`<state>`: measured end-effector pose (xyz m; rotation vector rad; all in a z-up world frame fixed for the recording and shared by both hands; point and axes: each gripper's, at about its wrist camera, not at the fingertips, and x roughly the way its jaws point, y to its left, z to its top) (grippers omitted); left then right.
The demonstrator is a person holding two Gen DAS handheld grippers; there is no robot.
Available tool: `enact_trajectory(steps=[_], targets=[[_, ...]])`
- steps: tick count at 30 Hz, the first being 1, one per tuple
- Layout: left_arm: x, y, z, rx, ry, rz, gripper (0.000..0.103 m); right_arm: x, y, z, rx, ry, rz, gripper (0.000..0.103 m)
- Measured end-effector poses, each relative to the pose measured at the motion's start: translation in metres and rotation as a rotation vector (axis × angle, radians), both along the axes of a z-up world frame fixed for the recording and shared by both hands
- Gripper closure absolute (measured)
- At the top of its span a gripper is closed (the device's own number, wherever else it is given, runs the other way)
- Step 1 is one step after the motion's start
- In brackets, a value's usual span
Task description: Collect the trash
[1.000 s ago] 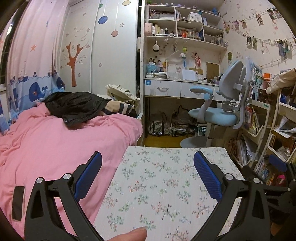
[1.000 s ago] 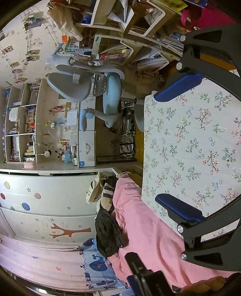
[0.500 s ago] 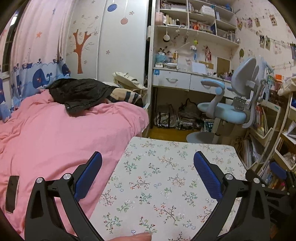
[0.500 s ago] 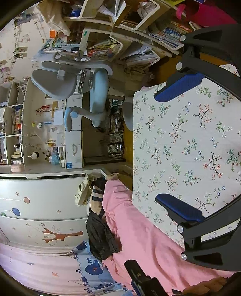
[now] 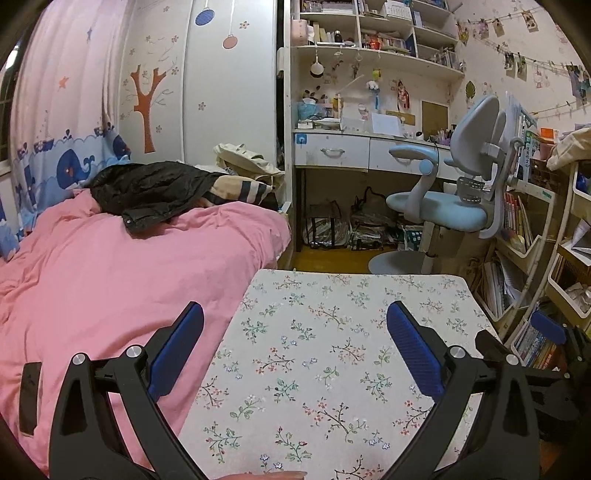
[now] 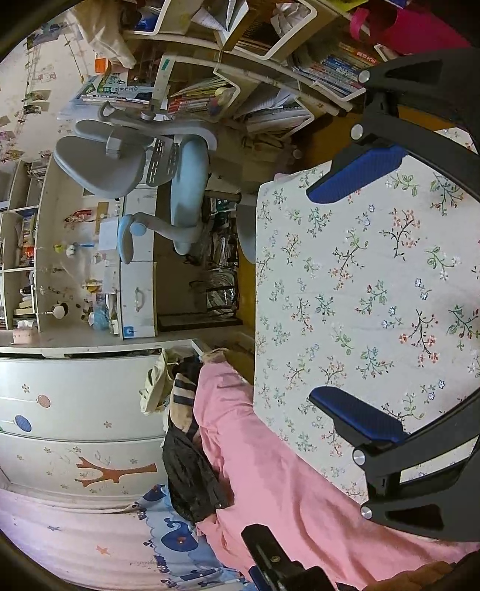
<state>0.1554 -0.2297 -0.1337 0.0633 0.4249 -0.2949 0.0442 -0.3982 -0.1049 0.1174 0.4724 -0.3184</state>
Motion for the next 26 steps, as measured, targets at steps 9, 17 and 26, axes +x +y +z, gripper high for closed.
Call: enact_trajectory(steps=[9, 17, 26], targets=[[0.001, 0.003, 0.003, -0.026, 0.003, -0.008, 0.007, 0.013, -0.006, -0.012, 0.006, 0.038, -0.005, 0.008], [0.000, 0.000, 0.004, 0.026, -0.002, -0.016, 0.007, 0.036, -0.022, -0.041, 0.029, 0.160, -0.023, 0.008], [0.006, 0.000, 0.008, 0.037, 0.038, -0.039, 0.007, 0.058, -0.037, -0.071, 0.020, 0.298, -0.059, 0.008]])
